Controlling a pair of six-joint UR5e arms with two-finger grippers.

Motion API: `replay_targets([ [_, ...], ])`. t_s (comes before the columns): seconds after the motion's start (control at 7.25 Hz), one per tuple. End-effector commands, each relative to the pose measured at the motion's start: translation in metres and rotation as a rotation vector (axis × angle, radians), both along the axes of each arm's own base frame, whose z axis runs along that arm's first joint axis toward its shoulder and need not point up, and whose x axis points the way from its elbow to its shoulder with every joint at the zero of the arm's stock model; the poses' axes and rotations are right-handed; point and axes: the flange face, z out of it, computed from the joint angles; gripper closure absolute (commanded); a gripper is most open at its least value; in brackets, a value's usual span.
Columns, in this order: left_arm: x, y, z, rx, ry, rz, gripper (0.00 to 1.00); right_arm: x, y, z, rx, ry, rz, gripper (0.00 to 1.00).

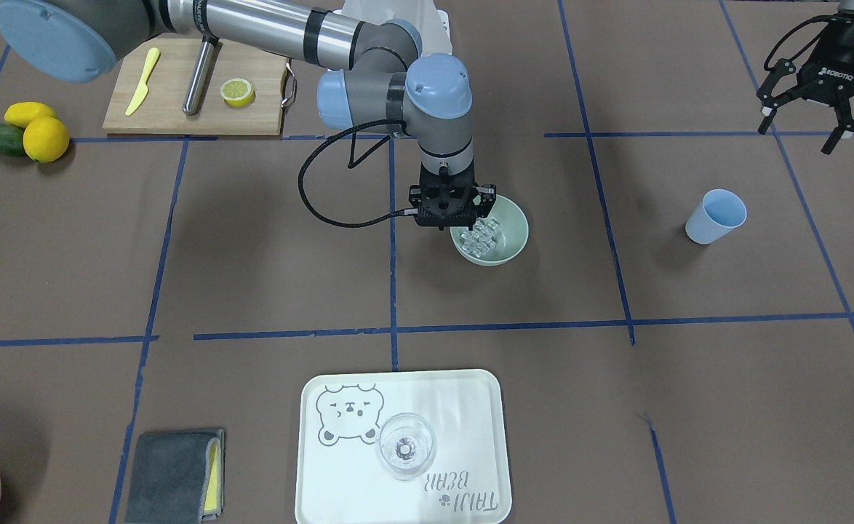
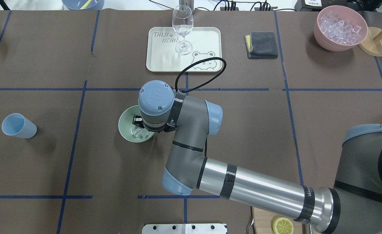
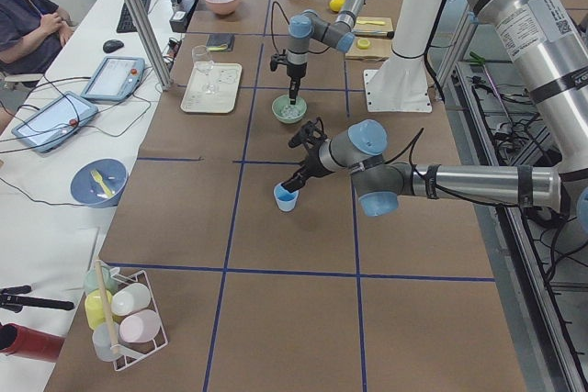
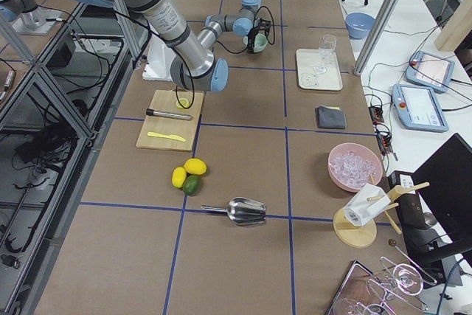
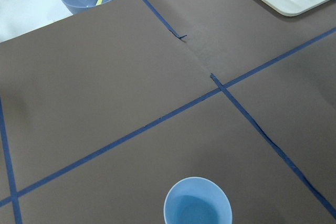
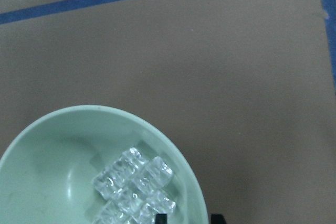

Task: Pour ice into bowl

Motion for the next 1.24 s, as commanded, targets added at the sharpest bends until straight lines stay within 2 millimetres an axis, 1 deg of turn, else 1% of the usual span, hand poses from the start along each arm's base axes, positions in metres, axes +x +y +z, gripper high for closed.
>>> replay_targets([
  [0.0, -0.024, -0.026, -0.003, 0.054, -0.091, 0.002, 0.00, 0.010, 0.004, -0.014, 0.016, -0.033, -0.008, 1.00],
  [0.14, -0.021, -0.037, -0.006, 0.026, -0.100, 0.028, 0.00, 0.031, 0.008, -0.029, 0.032, -0.077, -0.004, 1.00],
  [0.28, -0.016, -0.048, 0.000, -0.033, -0.131, 0.042, 0.00, 0.067, 0.009, -0.025, 0.045, -0.116, 0.011, 1.00],
  [0.41, -0.022, -0.058, 0.006, -0.028, -0.189, 0.082, 0.00, 0.129, 0.008, 0.011, 0.057, -0.139, 0.044, 1.00],
  [0.55, -0.024, -0.082, 0.001, -0.049, -0.248, 0.115, 0.00, 0.201, 0.001, 0.041, 0.045, -0.140, 0.079, 1.00],
  [0.69, -0.026, -0.109, -0.003, -0.027, -0.349, 0.181, 0.00, 0.265, -0.005, 0.065, 0.073, -0.121, 0.039, 1.00],
  [0.83, -0.033, -0.135, 0.002, -0.113, -0.389, 0.188, 0.00, 0.312, -0.014, 0.102, 0.093, -0.072, 0.014, 1.00],
  [0.97, -0.048, -0.153, -0.005, -0.175, -0.392, 0.163, 0.00, 0.349, -0.021, 0.143, 0.114, -0.019, -0.009, 1.00],
  [1.1, -0.051, -0.152, 0.008, -0.226, -0.338, 0.191, 0.00, 0.386, -0.022, 0.192, 0.151, 0.042, -0.058, 1.00],
])
